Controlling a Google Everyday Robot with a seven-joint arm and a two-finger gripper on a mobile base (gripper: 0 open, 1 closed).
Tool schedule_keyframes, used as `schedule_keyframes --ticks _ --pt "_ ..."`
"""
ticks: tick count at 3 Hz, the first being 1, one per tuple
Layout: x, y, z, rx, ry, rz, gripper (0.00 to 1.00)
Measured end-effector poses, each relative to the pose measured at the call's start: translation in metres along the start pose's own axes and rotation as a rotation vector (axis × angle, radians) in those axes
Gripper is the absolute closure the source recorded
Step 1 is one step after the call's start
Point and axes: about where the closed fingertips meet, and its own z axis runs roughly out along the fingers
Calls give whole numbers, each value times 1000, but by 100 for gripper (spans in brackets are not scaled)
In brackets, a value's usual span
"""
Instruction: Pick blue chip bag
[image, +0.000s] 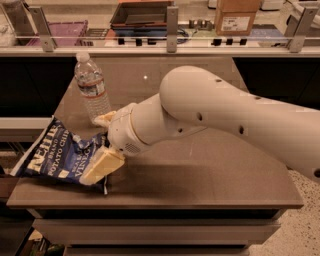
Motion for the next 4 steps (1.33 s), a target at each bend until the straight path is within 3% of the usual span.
schedule_keyframes --ticks 3,4 --pt "-6 3 -1 2 3 -15 87" --pt "-8 4 -1 2 3 -20 100"
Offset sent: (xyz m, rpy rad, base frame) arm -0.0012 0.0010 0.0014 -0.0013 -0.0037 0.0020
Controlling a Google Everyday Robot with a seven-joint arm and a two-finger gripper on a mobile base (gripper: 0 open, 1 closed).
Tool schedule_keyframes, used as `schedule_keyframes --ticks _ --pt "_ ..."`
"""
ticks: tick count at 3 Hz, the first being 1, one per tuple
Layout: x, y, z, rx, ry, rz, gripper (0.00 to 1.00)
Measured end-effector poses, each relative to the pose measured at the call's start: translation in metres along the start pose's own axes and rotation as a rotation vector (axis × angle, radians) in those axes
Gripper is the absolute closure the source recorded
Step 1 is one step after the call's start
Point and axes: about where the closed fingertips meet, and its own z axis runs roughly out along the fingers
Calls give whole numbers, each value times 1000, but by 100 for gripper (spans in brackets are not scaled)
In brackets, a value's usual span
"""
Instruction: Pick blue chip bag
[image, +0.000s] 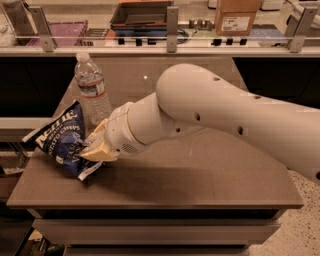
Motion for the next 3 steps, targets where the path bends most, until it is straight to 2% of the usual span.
schedule_keyframes --ticks 2,3 --pt "-5 0 0 -8 1 -14 100" --pt "-21 -3 -11 14 8 -78 100"
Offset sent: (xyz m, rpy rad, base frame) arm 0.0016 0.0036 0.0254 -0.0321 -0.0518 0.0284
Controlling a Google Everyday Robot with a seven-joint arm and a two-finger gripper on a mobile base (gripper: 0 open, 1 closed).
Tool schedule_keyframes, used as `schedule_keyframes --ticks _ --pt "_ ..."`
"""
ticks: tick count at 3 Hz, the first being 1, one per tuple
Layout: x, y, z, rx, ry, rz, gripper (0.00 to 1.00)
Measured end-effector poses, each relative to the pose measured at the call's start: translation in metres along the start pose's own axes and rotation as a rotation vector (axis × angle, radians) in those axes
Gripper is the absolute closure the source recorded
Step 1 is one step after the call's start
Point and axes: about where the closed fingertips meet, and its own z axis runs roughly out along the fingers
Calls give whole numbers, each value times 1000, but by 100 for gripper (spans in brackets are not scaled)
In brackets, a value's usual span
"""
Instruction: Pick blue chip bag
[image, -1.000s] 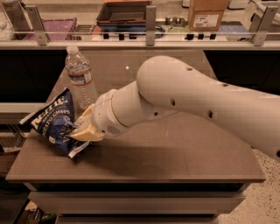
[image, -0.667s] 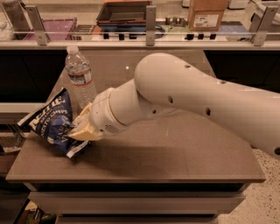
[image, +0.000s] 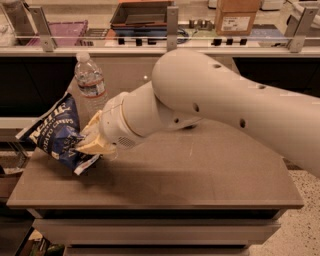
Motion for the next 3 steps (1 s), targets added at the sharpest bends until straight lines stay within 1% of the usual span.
schedule_keyframes --ticks 1,2,3 --pt "-18 -6 -14 29 1 -77 100" --pt "-35 -10 -28 56 6 -142 100" --pt "-45 -14 -41 84 0 -191 100"
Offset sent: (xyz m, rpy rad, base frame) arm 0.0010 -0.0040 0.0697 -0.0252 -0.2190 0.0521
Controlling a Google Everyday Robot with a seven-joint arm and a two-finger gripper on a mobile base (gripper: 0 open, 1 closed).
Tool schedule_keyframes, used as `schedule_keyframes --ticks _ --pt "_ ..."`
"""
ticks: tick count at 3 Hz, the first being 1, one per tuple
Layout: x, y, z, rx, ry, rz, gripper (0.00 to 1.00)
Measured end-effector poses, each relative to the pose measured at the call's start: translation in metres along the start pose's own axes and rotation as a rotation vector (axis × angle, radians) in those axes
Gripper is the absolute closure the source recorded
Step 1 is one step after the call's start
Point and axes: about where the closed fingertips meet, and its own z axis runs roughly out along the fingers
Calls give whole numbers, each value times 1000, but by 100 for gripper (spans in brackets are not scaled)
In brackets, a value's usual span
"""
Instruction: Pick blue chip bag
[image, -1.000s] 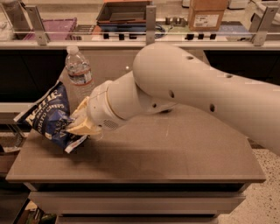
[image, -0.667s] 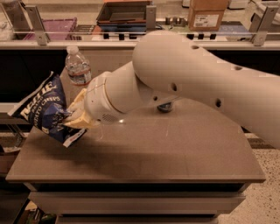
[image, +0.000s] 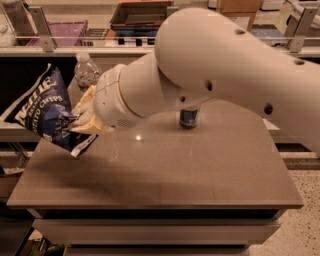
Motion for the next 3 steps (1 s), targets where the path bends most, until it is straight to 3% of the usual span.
schedule_keyframes --ticks 2,3 --pt "-17 -11 -21 45 -2 -81 100" --pt "-17 -11 -21 45 -2 -81 100"
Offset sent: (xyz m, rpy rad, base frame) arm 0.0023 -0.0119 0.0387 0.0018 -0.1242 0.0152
